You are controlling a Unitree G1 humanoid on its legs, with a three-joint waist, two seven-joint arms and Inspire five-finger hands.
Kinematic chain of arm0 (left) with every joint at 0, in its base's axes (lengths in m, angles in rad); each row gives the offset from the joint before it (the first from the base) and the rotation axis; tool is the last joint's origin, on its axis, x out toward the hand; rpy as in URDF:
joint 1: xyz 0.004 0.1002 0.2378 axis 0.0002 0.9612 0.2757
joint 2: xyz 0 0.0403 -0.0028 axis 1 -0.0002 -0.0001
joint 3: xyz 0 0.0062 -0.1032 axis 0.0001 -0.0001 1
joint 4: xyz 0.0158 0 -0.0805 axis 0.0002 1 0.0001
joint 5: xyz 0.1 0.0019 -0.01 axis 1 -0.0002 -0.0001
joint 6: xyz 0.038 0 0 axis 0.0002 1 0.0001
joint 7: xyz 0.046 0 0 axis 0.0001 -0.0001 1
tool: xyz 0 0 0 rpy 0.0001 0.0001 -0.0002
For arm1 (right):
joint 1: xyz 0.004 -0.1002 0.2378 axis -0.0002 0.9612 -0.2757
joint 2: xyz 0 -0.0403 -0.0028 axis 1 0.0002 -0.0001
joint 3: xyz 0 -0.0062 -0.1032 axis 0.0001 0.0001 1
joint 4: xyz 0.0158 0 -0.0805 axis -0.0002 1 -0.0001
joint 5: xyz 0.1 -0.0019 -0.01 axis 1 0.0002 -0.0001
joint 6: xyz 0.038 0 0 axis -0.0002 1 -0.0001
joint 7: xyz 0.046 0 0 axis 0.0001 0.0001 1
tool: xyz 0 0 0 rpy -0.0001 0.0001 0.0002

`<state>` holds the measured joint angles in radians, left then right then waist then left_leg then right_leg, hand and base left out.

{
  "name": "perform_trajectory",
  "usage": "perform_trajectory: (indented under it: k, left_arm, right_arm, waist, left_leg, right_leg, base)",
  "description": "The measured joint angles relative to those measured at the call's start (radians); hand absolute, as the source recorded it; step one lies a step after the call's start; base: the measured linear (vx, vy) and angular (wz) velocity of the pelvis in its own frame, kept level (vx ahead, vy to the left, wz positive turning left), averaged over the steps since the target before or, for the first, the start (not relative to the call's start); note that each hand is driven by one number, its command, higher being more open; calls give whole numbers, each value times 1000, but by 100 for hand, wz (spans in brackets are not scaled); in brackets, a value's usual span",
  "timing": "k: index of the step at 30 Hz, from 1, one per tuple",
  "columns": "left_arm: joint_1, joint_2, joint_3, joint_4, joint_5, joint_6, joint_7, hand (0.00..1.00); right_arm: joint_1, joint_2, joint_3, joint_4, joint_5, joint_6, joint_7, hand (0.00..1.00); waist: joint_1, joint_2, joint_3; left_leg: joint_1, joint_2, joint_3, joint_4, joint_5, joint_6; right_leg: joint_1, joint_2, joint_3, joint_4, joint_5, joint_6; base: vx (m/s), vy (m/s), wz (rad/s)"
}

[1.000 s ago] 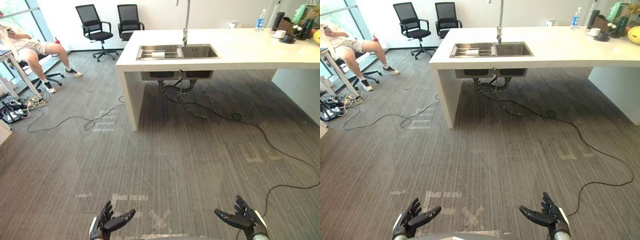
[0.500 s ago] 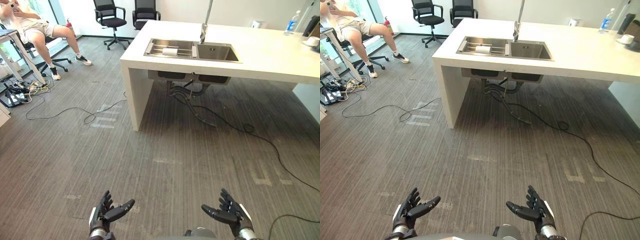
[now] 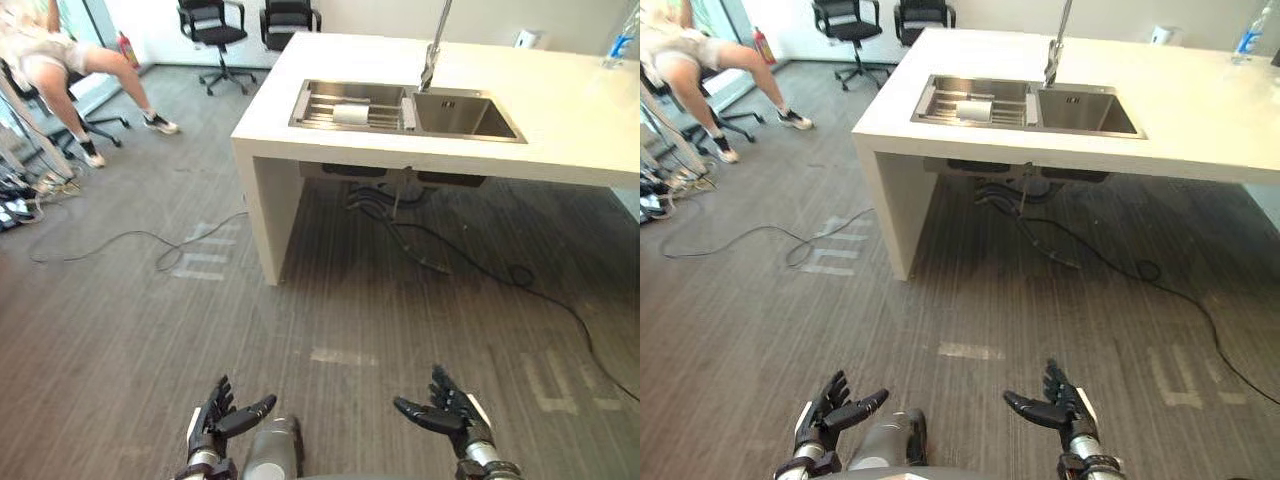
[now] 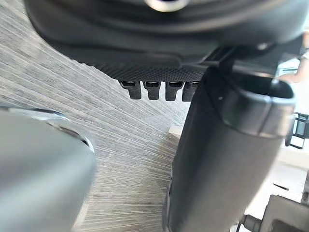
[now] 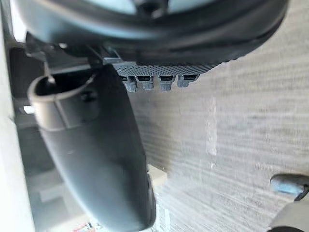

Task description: Walk over to the sink, pick up the cup, carry it to the dishwasher, place the cup inside the dishwasher, then close the dishwasher door

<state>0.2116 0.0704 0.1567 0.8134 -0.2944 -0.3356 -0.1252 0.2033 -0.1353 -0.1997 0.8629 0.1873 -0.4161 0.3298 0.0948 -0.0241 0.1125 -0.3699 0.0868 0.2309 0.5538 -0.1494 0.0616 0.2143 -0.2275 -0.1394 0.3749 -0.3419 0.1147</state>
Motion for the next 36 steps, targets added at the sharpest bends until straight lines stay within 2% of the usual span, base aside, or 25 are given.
perform_trajectory:
  k: [2,3,4,5,7,9,10,12,14,15,16,18,19,21,22,23,25,27,29,30,31,32,33,35,36]
  left_arm:
    - [2,-22,-11,-1,2,-2,7,100]
    - [7,-26,-13,-1,2,-2,9,100]
    - [16,-22,-28,-1,2,-2,21,100]
    - [18,-18,-29,-1,2,-2,28,100]
    - [26,-14,-31,-1,2,-3,53,100]
    - [24,-5,-29,-2,1,-10,69,100]
    - [23,-1,-28,-3,1,-12,74,100]
    - [16,12,-24,-2,1,-18,78,100]
    - [4,13,-17,-2,1,-22,78,100]
    - [2,12,-9,0,1,-28,78,100]
    - [-5,7,-8,12,2,-34,83,100]
    - [-4,-10,-10,12,14,-44,88,100]
    - [-4,-18,-10,12,21,-44,95,100]
    - [-1,-30,-10,12,26,-48,102,100]
    - [-1,-35,-11,7,69,-62,134,100]
    - [-1,-36,-13,-1,82,-67,146,100]
    - [-1,-24,-50,-111,99,-75,196,100]
    - [2,4,-93,-233,101,-78,241,100]
    - [4,32,-112,-379,101,-78,285,100]
    - [4,38,-113,-485,101,-79,322,100]
    - [4,39,-113,-541,102,-79,339,100]
    - [13,35,-113,-663,109,-84,375,100]
    - [11,54,-98,-763,110,-89,393,100]
    - [7,71,-83,-875,110,-89,399,100]
    - [12,72,-78,-1004,112,-89,396,100]
  right_arm:
    - [-3,11,-2,-4,-33,0,-12,100]
    - [-2,15,-1,-6,-39,0,-14,100]
    - [9,39,-1,-9,-61,0,-23,100]
    - [15,48,0,-8,-67,0,-23,100]
    - [36,61,2,-8,-81,0,-23,100]
    - [59,60,1,-3,-102,0,-23,100]
    - [63,59,1,-2,-102,-1,-23,100]
    - [67,59,1,14,-101,-12,-18,100]
    - [74,59,0,24,-100,-23,-17,100]
    - [75,58,10,32,-100,-24,-20,100]
    - [75,50,16,38,-100,-23,-18,100]
    - [49,22,34,37,-96,-22,-24,100]
    - [34,20,31,36,-90,-19,-25,100]
    - [22,17,33,24,-89,-16,-23,100]
    - [21,15,37,5,-86,-14,-22,100]
    - [22,12,42,-1,-75,-12,-21,100]
    - [21,-4,47,-14,-50,4,-21,100]
    - [36,-15,47,-15,-49,15,-16,100]
    - [56,-18,49,-21,-49,24,-15,100]
    - [74,-24,51,-38,-49,30,-17,100]
    - [85,-30,53,-51,-50,30,-19,100]
    - [113,-51,61,-80,-50,30,-23,100]
    - [108,-40,82,-66,-52,44,-33,100]
    - [114,-30,95,-75,-53,42,-33,100]
    - [112,-11,97,-75,-53,42,-43,100]
  waist:
    - [15,-4,-2]
    - [13,-3,-3]
    - [5,-9,-7]
    - [1,-10,-7]
    - [-6,-10,-10]
    - [-22,-8,-10]
    - [-28,-7,-10]
    - [-40,-7,-10]
    - [-48,-7,-11]
    - [-61,-8,-11]
    - [-67,3,-18]
    - [-59,19,-23]
    - [-61,22,-22]
    - [-57,29,-20]
    - [-55,33,-21]
    - [-55,31,-21]
    - [-52,41,-18]
    - [-33,38,-15]
    - [-23,29,-5]
    - [-26,27,0]
    - [-25,32,0]
    - [-17,76,-13]
    - [-12,53,-6]
    - [-5,42,-14]
    - [-1,37,-11]
  left_leg:
    - [52,-22,34,17,-64,9]
    - [73,-28,38,12,-75,11]
    - [154,-54,36,-36,-102,23]
    - [182,-59,33,-58,-104,23]
    - [273,-66,26,-139,-105,23]
    - [361,-57,4,-206,-114,14]
    - [374,-50,-5,-210,-121,15]
    - [405,-19,-31,-208,-151,-15]
    - [426,-1,-65,-202,-177,-51]
    - [448,9,-91,-203,-196,-79]
    - [480,35,-118,-214,-208,-100]
    - [497,58,-129,-195,-176,-146]
    - [488,65,-143,-137,-153,-155]
    - [441,84,-162,37,-97,-153]
    - [364,104,-194,241,17,-152]
    - [329,113,-200,317,57,-157]
    - [180,156,-195,508,29,-113]
    - [115,152,-182,482,-13,-115]
    - [93,128,-131,333,-45,-106]
    - [89,93,-100,179,-53,-100]
    - [90,74,-96,95,-44,-96]
    - [113,58,-109,-123,97,-89]
    - [117,30,-101,-128,93,-75]
    - [116,-2,-121,-128,66,-70]
    - [113,-25,-111,-119,39,-52]
  right_leg:
    - [-44,-47,37,159,60,36]
    - [-74,-59,46,233,93,36]
    - [-185,-84,71,480,251,43]
    - [-222,-79,74,546,241,47]
    - [-312,-62,31,638,173,26]
    - [-392,-46,-111,528,98,-1]
    - [-409,-39,-146,470,94,-7]
    - [-461,5,-202,236,109,-15]
    - [-492,40,-187,58,178,-29]
    - [-494,61,-168,1,288,-55]
    - [-473,79,-172,22,339,-88]
    - [-461,91,-188,78,258,-114]
    - [-434,94,-196,82,234,-117]
    - [-374,106,-201,72,202,-126]
    - [-313,115,-210,48,176,-132]
    - [-291,120,-214,34,170,-136]
    - [-228,139,-226,-18,143,-141]
    - [-179,134,-228,-64,144,-137]
    - [-135,106,-227,-91,138,-117]
    - [-117,75,-223,-90,124,-94]
    - [-112,62,-218,-82,114,-76]
    - [-116,66,-198,-46,85,-28]
    - [-128,42,-148,-16,62,0]
    - [-133,31,-113,-31,60,-15]
    - [-129,10,-97,-36,60,-16]
  base:
    - [427,279,-26]
    - [456,251,-8]
    - [375,174,4]
    - [378,113,8]
    - [364,54,6]
    - [379,-28,23]
    - [435,-98,32]
    - [365,-119,35]
    - [408,-156,52]
    - [526,-247,68]
    - [658,-298,59]
    - [630,-287,24]
    - [471,-242,13]
    - [363,-191,8]
    - [343,-157,8]
    - [378,-143,14]
    - [296,-66,16]
    - [264,25,5]
    - [271,135,4]
    - [207,160,5]
    - [269,230,-7]
    - [274,247,-19]
    - [263,206,-19]
    - [232,117,-2]
    - [214,116,6]
